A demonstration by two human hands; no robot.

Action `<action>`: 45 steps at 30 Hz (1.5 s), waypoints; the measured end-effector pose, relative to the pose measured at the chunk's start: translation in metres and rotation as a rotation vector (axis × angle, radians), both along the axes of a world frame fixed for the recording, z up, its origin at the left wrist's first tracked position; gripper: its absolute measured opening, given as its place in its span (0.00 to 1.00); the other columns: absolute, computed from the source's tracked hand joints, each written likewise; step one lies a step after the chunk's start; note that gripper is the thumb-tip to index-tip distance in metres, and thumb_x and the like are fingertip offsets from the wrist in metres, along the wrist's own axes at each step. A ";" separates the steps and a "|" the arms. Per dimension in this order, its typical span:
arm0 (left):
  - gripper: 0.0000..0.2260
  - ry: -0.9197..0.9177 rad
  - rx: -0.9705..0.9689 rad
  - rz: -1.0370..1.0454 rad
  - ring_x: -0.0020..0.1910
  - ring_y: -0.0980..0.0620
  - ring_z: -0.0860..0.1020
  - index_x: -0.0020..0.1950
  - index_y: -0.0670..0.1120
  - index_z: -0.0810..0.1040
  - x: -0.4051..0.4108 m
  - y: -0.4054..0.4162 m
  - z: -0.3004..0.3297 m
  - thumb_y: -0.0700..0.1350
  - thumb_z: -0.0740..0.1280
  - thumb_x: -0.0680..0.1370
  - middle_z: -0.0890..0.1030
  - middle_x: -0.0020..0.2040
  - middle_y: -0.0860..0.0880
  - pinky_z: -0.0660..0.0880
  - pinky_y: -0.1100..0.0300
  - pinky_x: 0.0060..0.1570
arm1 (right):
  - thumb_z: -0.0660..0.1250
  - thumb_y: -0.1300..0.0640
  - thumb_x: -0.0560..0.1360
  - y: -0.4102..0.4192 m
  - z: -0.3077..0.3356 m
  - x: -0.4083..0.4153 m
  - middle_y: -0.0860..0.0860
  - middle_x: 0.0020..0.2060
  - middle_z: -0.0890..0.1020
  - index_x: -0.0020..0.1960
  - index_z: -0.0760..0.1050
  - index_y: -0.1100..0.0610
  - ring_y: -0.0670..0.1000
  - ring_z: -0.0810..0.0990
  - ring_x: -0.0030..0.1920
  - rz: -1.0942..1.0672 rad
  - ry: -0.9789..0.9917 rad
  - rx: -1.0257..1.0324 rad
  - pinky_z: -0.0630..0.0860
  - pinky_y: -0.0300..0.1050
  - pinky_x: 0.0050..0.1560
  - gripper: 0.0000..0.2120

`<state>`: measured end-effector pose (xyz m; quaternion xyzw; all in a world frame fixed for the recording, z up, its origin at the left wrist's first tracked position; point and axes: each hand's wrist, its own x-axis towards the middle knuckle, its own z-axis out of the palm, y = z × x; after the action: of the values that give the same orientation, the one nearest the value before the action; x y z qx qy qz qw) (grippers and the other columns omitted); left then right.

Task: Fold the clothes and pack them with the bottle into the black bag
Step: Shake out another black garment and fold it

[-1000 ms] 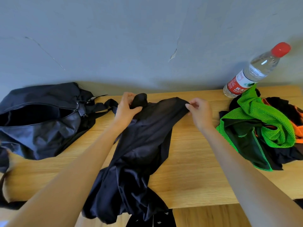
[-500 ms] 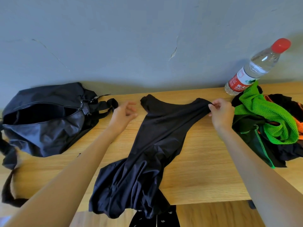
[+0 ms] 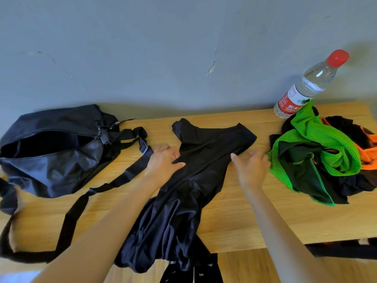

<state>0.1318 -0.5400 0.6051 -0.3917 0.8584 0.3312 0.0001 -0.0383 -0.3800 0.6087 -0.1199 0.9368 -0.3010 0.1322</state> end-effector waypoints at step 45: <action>0.06 0.183 0.255 0.060 0.44 0.51 0.72 0.39 0.44 0.74 -0.007 0.019 0.001 0.39 0.70 0.73 0.72 0.39 0.52 0.68 0.56 0.45 | 0.70 0.61 0.72 -0.004 -0.007 0.010 0.49 0.34 0.72 0.39 0.69 0.55 0.50 0.69 0.38 0.224 -0.099 -0.225 0.67 0.42 0.39 0.10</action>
<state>0.1243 -0.5214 0.6062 -0.3823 0.7937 0.4716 -0.0383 -0.0282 -0.3841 0.6013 -0.2225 0.8704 -0.3928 0.1966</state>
